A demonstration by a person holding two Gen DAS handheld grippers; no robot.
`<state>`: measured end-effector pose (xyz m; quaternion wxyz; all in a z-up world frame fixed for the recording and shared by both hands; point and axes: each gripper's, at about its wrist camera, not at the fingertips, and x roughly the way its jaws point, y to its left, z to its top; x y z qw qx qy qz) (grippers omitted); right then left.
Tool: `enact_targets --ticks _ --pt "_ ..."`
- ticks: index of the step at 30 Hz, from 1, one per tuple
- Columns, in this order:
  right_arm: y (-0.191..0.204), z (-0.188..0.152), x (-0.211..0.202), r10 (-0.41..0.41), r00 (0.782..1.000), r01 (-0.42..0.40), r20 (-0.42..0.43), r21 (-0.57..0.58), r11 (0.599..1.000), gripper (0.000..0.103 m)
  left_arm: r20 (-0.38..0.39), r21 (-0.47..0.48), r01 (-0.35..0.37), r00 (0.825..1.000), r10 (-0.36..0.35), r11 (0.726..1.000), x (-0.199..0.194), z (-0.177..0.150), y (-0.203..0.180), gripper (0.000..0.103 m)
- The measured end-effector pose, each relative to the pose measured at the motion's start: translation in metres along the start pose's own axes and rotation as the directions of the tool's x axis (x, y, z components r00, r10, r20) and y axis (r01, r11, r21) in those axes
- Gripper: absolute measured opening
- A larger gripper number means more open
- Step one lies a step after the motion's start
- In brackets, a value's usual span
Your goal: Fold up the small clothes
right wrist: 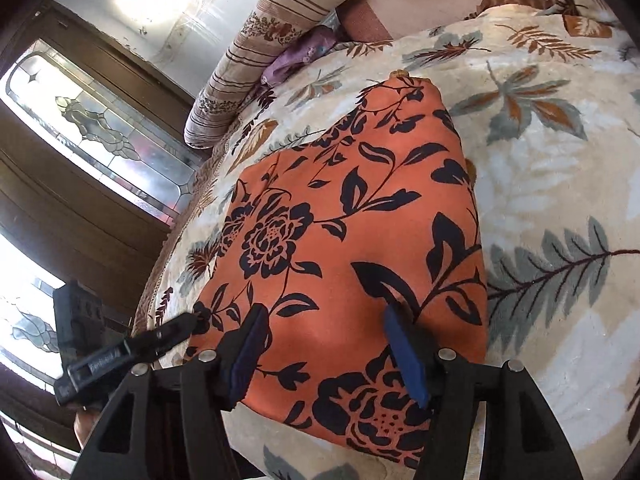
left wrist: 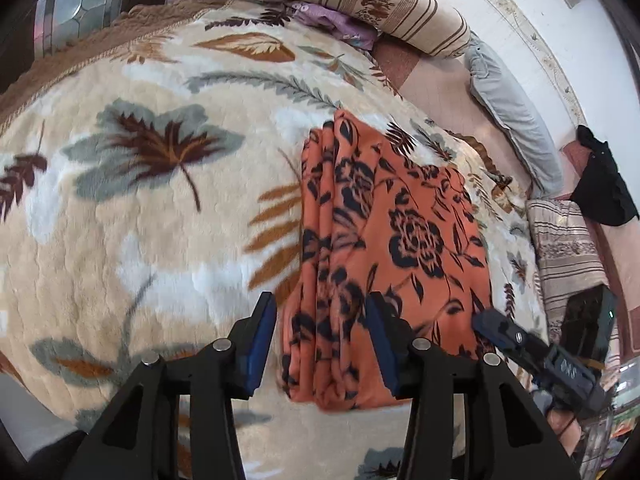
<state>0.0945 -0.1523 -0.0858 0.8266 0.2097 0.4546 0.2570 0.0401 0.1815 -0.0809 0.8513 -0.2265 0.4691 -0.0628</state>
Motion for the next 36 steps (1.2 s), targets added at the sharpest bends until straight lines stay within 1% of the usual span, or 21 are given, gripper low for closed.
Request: enact_targets --ticks 1,3,5,6,7,8,9,10,11,14,16,22,30,34,36 --pt "0.000 -0.002 -0.001 0.001 1.000 -0.001 0.002 -0.001 1.000 0.064 0.003 0.009 -0.002 1.000 0.002 1.000 0.002 0.009 -0.004 0.051" --pt "0.001 -0.004 -0.002 0.008 1.000 -0.008 0.003 0.000 1.000 0.066 0.014 0.032 -0.017 1.000 0.017 0.999 0.005 0.025 -0.009 0.052" --pt "0.001 -0.003 -0.001 0.013 1.000 -0.013 0.003 0.001 1.000 0.066 0.012 0.062 -0.043 0.999 0.042 0.997 0.017 0.042 -0.017 0.053" --pt "0.000 -0.003 -0.001 0.018 1.000 -0.018 0.002 0.005 1.000 0.066 0.004 0.076 -0.075 0.997 0.075 0.994 0.025 0.047 -0.019 0.053" --pt "-0.001 -0.003 -0.002 0.022 1.000 -0.022 0.002 0.008 1.000 0.066 -0.016 0.089 -0.142 0.989 0.144 0.986 0.039 0.052 -0.019 0.053" --pt "-0.001 -0.003 -0.002 0.027 1.000 -0.027 0.000 0.009 1.000 0.066 -0.043 0.088 -0.184 0.981 0.188 0.979 0.051 0.054 -0.015 0.058" --pt "-0.002 -0.003 -0.002 0.031 1.000 -0.031 -0.004 0.010 0.999 0.066 -0.057 0.077 -0.189 0.979 0.193 0.979 0.058 0.055 -0.011 0.060" --pt "-0.002 -0.003 -0.003 0.033 0.999 -0.033 -0.009 0.009 0.999 0.066 -0.056 0.063 -0.192 0.979 0.195 0.979 0.060 0.056 -0.008 0.063" --pt "-0.002 -0.003 -0.003 0.034 0.999 -0.034 -0.014 0.008 0.999 0.066 -0.044 0.060 -0.198 0.979 0.200 0.978 0.057 0.054 -0.009 0.063" --pt "-0.001 -0.005 -0.007 0.035 0.999 -0.034 -0.020 0.008 0.999 0.066 -0.005 0.088 -0.225 0.974 0.226 0.970 0.046 0.049 -0.018 0.063" --pt "0.001 -0.006 -0.009 0.026 1.000 -0.026 -0.015 0.008 1.000 0.066 0.000 0.100 -0.225 0.974 0.226 0.969 0.040 0.045 -0.020 0.063" --pt "0.011 -0.017 -0.021 0.026 1.000 -0.026 -0.001 0.004 1.000 0.066 0.019 0.093 -0.223 0.975 0.222 0.970 0.023 0.032 -0.023 0.063" --pt "0.009 -0.028 -0.024 0.018 1.000 -0.018 -0.017 0.030 0.999 0.067 0.008 0.100 -0.226 0.974 0.226 0.969 0.011 0.009 -0.022 0.063" --pt "0.016 -0.027 -0.033 0.024 1.000 -0.024 0.002 0.016 1.000 0.067 0.028 0.105 -0.224 0.974 0.223 0.969 0.000 0.004 -0.025 0.063" --pt "0.018 -0.027 -0.033 0.024 1.000 -0.024 0.003 0.007 1.000 0.069 0.037 0.105 -0.210 0.977 0.208 0.972 -0.004 -0.001 -0.026 0.064"
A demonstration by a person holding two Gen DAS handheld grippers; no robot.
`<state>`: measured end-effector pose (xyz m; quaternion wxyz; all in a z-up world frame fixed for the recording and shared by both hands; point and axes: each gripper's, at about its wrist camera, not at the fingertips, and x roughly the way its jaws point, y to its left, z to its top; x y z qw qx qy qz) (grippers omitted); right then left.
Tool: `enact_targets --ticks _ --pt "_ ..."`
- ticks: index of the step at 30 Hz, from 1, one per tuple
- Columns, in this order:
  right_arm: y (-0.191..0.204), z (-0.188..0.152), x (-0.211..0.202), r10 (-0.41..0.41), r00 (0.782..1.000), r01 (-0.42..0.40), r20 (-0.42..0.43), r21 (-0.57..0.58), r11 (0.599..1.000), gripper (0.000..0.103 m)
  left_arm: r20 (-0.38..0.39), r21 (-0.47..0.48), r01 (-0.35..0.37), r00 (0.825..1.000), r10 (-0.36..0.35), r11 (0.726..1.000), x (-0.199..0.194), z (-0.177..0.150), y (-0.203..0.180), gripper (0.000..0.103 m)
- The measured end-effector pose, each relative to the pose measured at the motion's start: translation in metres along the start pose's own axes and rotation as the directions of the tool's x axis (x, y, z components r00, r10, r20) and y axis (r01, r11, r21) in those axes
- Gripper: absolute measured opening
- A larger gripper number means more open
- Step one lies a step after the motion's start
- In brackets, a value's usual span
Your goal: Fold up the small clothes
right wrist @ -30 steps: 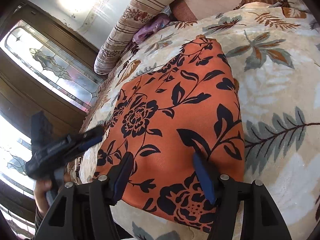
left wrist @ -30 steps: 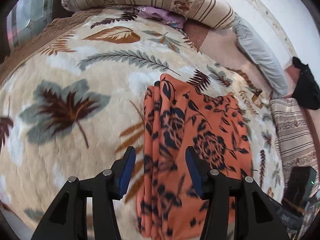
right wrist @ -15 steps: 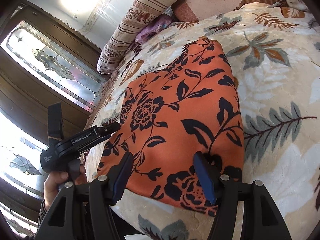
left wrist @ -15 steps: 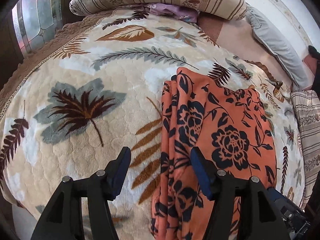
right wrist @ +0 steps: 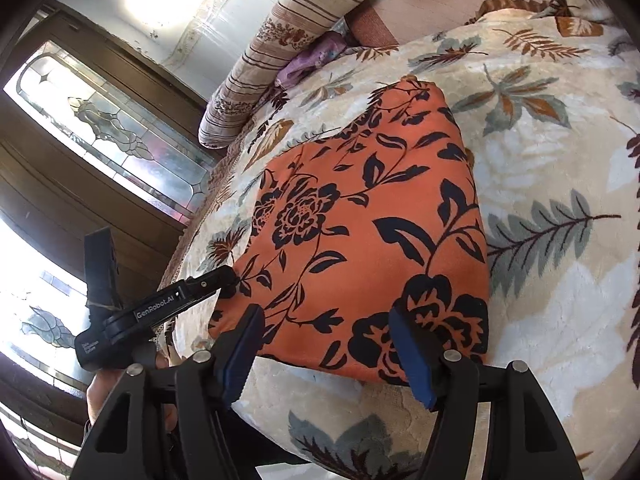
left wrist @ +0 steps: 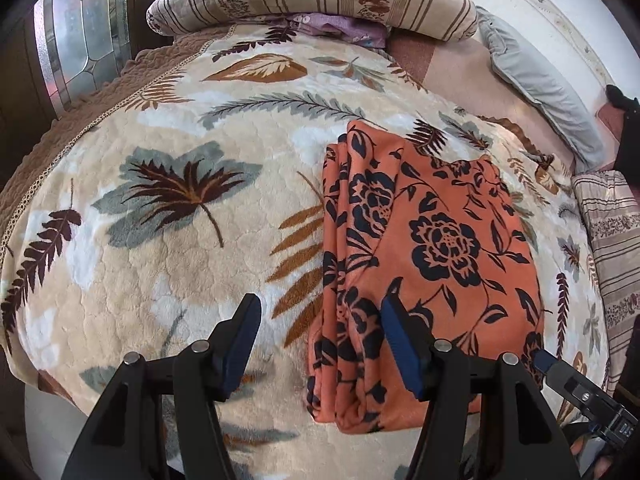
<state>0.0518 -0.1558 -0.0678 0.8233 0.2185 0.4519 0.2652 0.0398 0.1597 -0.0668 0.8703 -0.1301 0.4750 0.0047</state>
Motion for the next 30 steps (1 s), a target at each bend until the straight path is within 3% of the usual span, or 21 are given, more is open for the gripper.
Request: enact_targets --ticks 4,7,12,15,18,24,25,26,28,30 --pt "-0.012 -0.004 0.018 -0.009 0.998 0.010 -0.069 0.015 1.000 0.072 -0.114 0.034 -0.024 0.993 0.028 0.999 0.029 -0.022 0.002 0.069" --pt "-0.012 0.000 0.005 0.017 0.999 -0.016 -0.042 0.029 0.999 0.072 -0.090 -0.010 0.019 0.996 -0.020 1.000 0.021 -0.021 0.009 0.070" --pt "-0.025 0.030 -0.022 -0.002 0.998 0.001 0.055 0.033 0.999 0.072 -0.005 0.002 0.127 0.992 -0.127 0.992 0.001 0.005 0.005 0.070" --pt "-0.050 0.052 -0.018 -0.026 0.998 0.021 0.063 0.083 0.996 0.072 0.011 -0.034 0.220 0.976 -0.219 0.975 0.007 0.024 0.008 0.075" --pt "-0.078 0.070 0.000 -0.007 1.000 0.003 0.027 0.151 0.989 0.072 -0.043 -0.064 0.310 0.949 -0.313 0.949 0.030 0.035 0.012 0.075" --pt "-0.108 0.086 0.048 0.044 0.998 -0.034 -0.036 0.245 0.969 0.072 -0.131 -0.045 0.284 0.949 -0.287 0.958 0.070 0.034 0.007 0.075" --pt "-0.108 0.085 0.057 0.056 0.996 -0.039 -0.063 0.245 0.969 0.066 -0.119 -0.032 0.281 0.952 -0.283 0.959 0.070 0.032 0.005 0.075" --pt "-0.105 0.085 0.064 0.057 0.995 -0.037 -0.084 0.220 0.975 0.044 -0.119 -0.019 0.274 0.954 -0.274 0.962 0.069 0.032 0.003 0.070" --pt "-0.100 0.086 0.066 0.056 0.995 -0.037 -0.087 0.205 0.978 0.039 -0.134 -0.008 0.301 0.945 -0.300 0.953 0.068 0.033 0.000 0.042" --pt "-0.086 0.089 0.056 0.025 0.997 -0.015 -0.070 0.137 0.990 0.034 -0.114 0.009 0.281 0.954 -0.278 0.960 0.063 0.034 -0.006 0.035"
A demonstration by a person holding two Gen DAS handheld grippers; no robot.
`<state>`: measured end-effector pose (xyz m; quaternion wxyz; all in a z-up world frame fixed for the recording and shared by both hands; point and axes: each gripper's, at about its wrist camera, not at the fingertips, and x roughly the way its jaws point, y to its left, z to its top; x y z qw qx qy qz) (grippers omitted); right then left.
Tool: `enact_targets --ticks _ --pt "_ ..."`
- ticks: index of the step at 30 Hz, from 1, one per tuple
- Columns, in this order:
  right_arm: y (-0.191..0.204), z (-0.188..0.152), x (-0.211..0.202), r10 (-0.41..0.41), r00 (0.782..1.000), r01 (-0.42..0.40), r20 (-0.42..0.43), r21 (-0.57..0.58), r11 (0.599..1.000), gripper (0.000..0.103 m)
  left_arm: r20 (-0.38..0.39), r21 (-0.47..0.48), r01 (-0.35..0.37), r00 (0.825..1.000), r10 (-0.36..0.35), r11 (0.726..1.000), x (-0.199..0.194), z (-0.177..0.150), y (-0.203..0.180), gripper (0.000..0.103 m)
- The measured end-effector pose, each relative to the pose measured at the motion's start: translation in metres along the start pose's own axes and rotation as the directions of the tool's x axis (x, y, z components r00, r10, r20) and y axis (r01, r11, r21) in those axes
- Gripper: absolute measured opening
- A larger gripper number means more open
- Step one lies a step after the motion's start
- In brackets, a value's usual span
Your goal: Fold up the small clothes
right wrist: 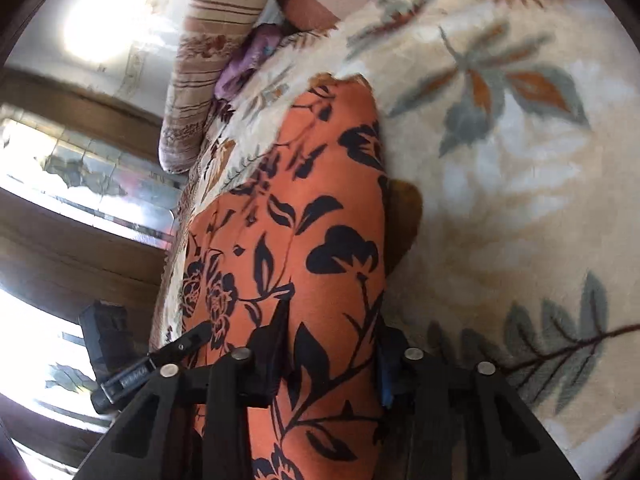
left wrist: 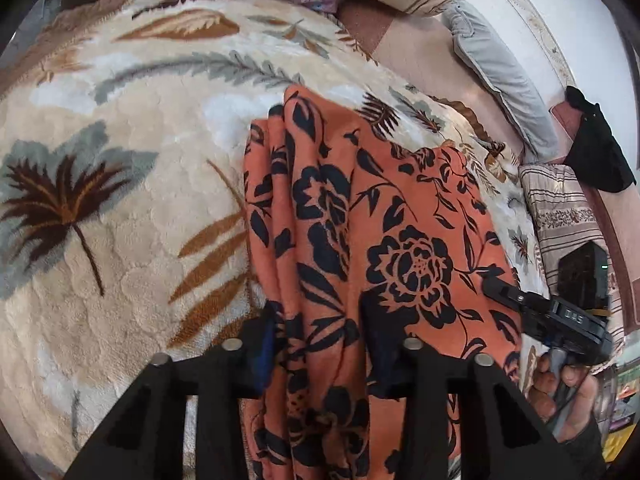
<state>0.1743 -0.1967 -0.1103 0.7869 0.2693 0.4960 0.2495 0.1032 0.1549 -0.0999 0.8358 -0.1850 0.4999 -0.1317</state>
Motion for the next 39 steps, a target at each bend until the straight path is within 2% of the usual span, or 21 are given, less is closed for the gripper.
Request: enact_targets --ticks 2,5,9,11,12,13,14,15,16,18,19,22,24,26,29,31,32,34,36,39 --pt "0.017 0.001 -0.014 -0.013 1.000 0.015 0.027 -0.064 0.998 0.033 0.030 0.015 0.000 1.000 -0.001 1.000 -0.009 0.001 -0.012 0.029" --pt "0.035 0.005 -0.054 -0.042 0.993 0.058 0.111 -0.145 0.988 0.033 0.078 0.065 0.035 0.996 -0.040 0.997 -0.020 0.007 -0.044 0.028" --pt "0.020 0.016 -0.108 -0.039 0.978 0.072 0.207 -0.153 0.986 0.033 0.140 0.127 0.070 0.986 -0.088 0.989 -0.024 0.018 -0.097 0.028" --pt "-0.001 0.022 -0.127 -0.049 0.970 0.080 0.238 -0.120 0.990 0.034 0.122 0.134 0.063 0.989 -0.080 0.989 -0.007 0.021 -0.117 0.034" --pt "-0.019 0.026 -0.128 -0.059 0.969 0.082 0.238 -0.086 0.993 0.035 0.103 0.131 0.040 0.993 -0.053 0.991 0.005 0.022 -0.123 0.034" --pt "-0.039 0.027 -0.126 -0.076 0.973 0.083 0.219 -0.026 0.996 0.042 0.058 0.124 -0.012 0.998 0.005 0.992 0.025 0.022 -0.127 0.041" --pt "-0.068 0.024 -0.119 -0.137 0.973 0.125 0.187 0.072 0.989 0.053 0.010 0.128 -0.051 0.999 0.050 0.990 0.043 0.020 -0.131 0.044" --pt "-0.085 0.018 -0.115 -0.184 0.969 0.165 0.166 0.123 0.979 0.054 -0.043 0.140 -0.090 0.994 0.097 0.986 0.062 0.016 -0.130 0.045" --pt "-0.101 0.010 -0.113 -0.231 0.962 0.208 0.145 0.156 0.966 0.054 -0.064 0.144 -0.095 0.992 0.106 0.985 0.070 0.010 -0.127 0.049" --pt "-0.116 -0.009 -0.118 -0.190 0.966 0.156 0.173 0.191 0.969 0.058 -0.020 0.133 -0.095 0.995 0.099 0.987 0.063 0.004 -0.122 0.057" --pt "-0.115 -0.014 -0.124 -0.195 0.961 0.157 0.198 0.193 0.969 0.058 -0.002 0.138 -0.116 0.993 0.117 0.984 0.058 0.001 -0.122 0.063" --pt "-0.093 -0.019 -0.143 -0.218 0.933 0.184 0.288 0.140 0.973 0.058 0.039 0.170 -0.149 0.989 0.144 0.974 0.038 -0.005 -0.126 0.063" --pt "-0.071 -0.021 -0.154 -0.182 0.924 0.165 0.336 0.078 0.983 0.058 0.067 0.191 -0.174 0.984 0.164 0.966 0.027 -0.009 -0.130 0.063" --pt "-0.049 -0.023 -0.157 -0.146 0.925 0.153 0.352 0.008 0.988 0.066 0.089 0.197 -0.187 0.981 0.172 0.962 0.021 -0.016 -0.134 0.063" --pt "-0.031 -0.028 -0.136 -0.128 0.945 0.150 0.302 -0.053 0.987 0.071 0.083 0.211 -0.224 0.974 0.211 0.951 0.031 -0.022 -0.132 0.071" --pt "-0.041 -0.030 -0.106 -0.171 0.966 0.178 0.195 -0.016 0.984 0.071 0.047 0.205 -0.242 0.970 0.238 0.948 0.042 -0.029 -0.124 0.071" --pt "-0.047 -0.033 -0.097 -0.187 0.968 0.189 0.168 0.005 0.982 0.071 0.035 0.189 -0.234 0.972 0.232 0.954 0.042 -0.031 -0.121 0.071" --pt "-0.038 -0.038 -0.106 -0.195 0.958 0.200 0.208 -0.003 0.980 0.071 0.052 0.165 -0.229 0.973 0.224 0.959 0.033 -0.032 -0.120 0.071" --pt "-0.024 -0.041 -0.118 -0.213 0.948 0.224 0.237 -0.022 0.974 0.071 0.087 0.181 -0.249 0.968 0.237 0.951 0.022 -0.034 -0.126 0.071" --pt "-0.002 -0.051 -0.135 -0.284 0.912 0.319 0.297 -0.076 0.945 0.072 0.136 0.217 -0.277 0.958 0.251 0.936 0.004 -0.039 -0.138 0.072"
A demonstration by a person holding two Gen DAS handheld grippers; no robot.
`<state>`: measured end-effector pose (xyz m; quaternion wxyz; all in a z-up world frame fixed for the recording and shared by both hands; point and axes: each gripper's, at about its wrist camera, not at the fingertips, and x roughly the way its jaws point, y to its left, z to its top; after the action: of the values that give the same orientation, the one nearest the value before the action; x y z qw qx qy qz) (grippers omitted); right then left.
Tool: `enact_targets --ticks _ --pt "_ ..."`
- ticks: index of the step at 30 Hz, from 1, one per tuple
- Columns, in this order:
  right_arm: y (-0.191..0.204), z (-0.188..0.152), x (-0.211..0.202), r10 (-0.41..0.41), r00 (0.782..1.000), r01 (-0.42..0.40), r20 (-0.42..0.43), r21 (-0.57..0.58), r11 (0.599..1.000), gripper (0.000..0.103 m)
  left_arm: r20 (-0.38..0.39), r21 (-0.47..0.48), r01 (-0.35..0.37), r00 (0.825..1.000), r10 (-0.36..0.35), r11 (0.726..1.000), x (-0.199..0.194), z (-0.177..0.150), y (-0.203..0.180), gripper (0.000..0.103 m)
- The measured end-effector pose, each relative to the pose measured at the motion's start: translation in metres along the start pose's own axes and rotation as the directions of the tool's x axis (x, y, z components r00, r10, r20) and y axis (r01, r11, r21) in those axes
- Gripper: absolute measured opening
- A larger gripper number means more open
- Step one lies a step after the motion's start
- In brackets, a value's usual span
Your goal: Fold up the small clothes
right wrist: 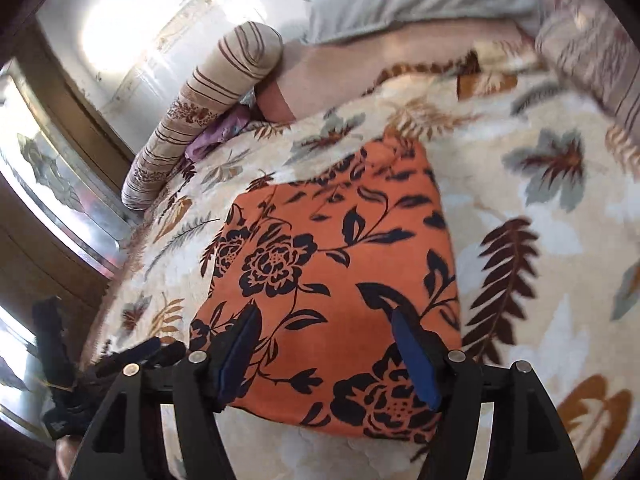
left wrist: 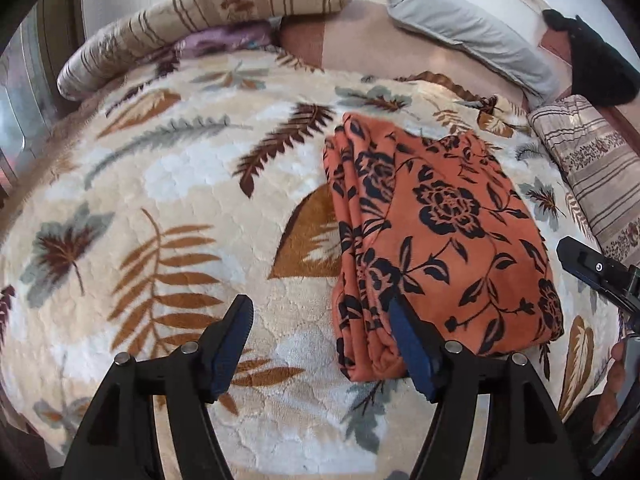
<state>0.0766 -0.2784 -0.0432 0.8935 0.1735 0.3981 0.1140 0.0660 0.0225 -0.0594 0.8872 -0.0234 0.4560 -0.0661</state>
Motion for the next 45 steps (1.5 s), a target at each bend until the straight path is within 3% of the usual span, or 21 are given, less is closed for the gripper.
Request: enact_targets --ticks 2,9,12,14,16,19,24,29,45 --pt "0.010 -0.005 -0.012 -0.052 0.999 0.052 0.005 -0.034 0.998 0.080 0.038 0.004 -0.012 0.999 0.012 1.000 -0.015 -0.002 -0.004 0.081" --pt "0.029 -0.040 -0.030 -0.164 0.986 0.160 -0.022 -0.120 0.980 0.085 0.143 0.000 -0.022 0.990 0.021 1.000 -0.065 -0.013 -0.016 0.082" --pt "0.031 -0.052 -0.036 -0.198 0.980 0.193 -0.024 -0.121 0.974 0.089 0.180 0.002 -0.013 0.984 0.012 1.000 -0.083 -0.020 -0.020 0.093" --pt "0.033 -0.057 -0.042 -0.223 0.975 0.220 -0.016 -0.124 0.968 0.103 0.222 -0.004 -0.034 0.974 0.034 0.999 -0.093 -0.024 -0.023 0.095" --pt "0.034 -0.061 -0.045 -0.262 0.965 0.258 -0.010 -0.136 0.956 0.103 0.244 -0.003 -0.068 0.967 0.066 0.998 -0.100 -0.026 -0.025 0.096" --pt "0.036 -0.065 -0.053 -0.299 0.954 0.296 0.001 -0.146 0.944 0.103 0.215 0.009 -0.097 0.972 0.093 0.995 -0.100 -0.028 -0.027 0.096" --pt "0.040 -0.065 -0.071 -0.325 0.944 0.330 0.053 -0.159 0.931 0.103 0.210 0.000 -0.086 0.974 0.084 0.996 -0.103 -0.031 -0.027 0.096" --pt "0.044 -0.062 -0.077 -0.324 0.943 0.332 0.073 -0.175 0.927 0.103 0.216 0.011 -0.071 0.974 0.067 0.997 -0.108 -0.027 -0.032 0.102" --pt "0.041 -0.053 -0.073 -0.323 0.942 0.335 0.094 -0.177 0.925 0.103 0.213 0.011 -0.094 0.973 0.090 0.995 -0.097 -0.011 -0.046 0.102"
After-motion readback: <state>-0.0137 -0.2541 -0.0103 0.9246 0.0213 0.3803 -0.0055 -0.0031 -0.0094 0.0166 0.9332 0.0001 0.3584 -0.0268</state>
